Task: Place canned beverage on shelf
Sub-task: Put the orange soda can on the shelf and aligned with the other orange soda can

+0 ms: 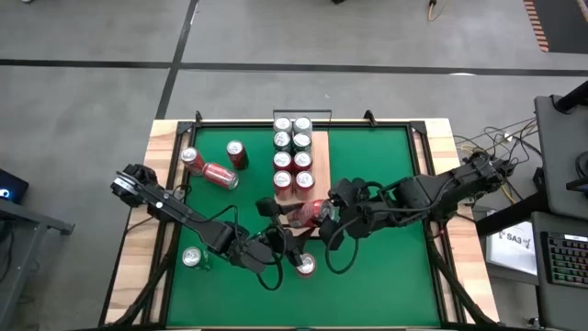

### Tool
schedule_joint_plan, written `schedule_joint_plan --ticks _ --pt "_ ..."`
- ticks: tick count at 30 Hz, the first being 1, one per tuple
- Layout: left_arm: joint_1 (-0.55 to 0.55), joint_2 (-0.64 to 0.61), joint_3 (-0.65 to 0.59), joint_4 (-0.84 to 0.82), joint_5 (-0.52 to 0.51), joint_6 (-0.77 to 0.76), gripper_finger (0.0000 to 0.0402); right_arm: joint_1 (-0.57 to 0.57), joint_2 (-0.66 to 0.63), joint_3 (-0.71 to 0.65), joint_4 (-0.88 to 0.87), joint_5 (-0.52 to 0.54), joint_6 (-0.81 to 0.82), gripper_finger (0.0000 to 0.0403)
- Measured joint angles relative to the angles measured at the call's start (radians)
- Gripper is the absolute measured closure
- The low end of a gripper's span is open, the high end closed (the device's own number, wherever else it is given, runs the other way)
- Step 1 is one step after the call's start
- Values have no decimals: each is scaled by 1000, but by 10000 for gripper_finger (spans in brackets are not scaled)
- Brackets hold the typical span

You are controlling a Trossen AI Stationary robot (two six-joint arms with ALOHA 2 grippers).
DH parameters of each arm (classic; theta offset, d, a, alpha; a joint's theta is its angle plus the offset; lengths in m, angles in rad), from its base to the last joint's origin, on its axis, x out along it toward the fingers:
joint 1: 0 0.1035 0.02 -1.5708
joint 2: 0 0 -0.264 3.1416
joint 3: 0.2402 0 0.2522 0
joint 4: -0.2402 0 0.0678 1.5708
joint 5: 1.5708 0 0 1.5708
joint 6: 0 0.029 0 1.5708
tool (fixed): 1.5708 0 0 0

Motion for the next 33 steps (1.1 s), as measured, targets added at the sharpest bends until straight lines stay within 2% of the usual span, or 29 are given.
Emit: schedule_joint_plan --ticks 9,16,21,28,33 --pt "5 0 0 3 -39 7 74 -2 0 0 32 2 -3 117" --pt "5 0 0 5 -41 15 129 -1 0 0 29 2 -6 114" --pt "4 0 0 6 -41 15 129 -1 0 0 30 1 -7 80" --pt "-8 0 0 11 -42 16 129 -1 0 0 29 -4 -6 90" --pt "-24 0 0 14 -39 6 129 -2 0 -1 32 -12 -17 76"
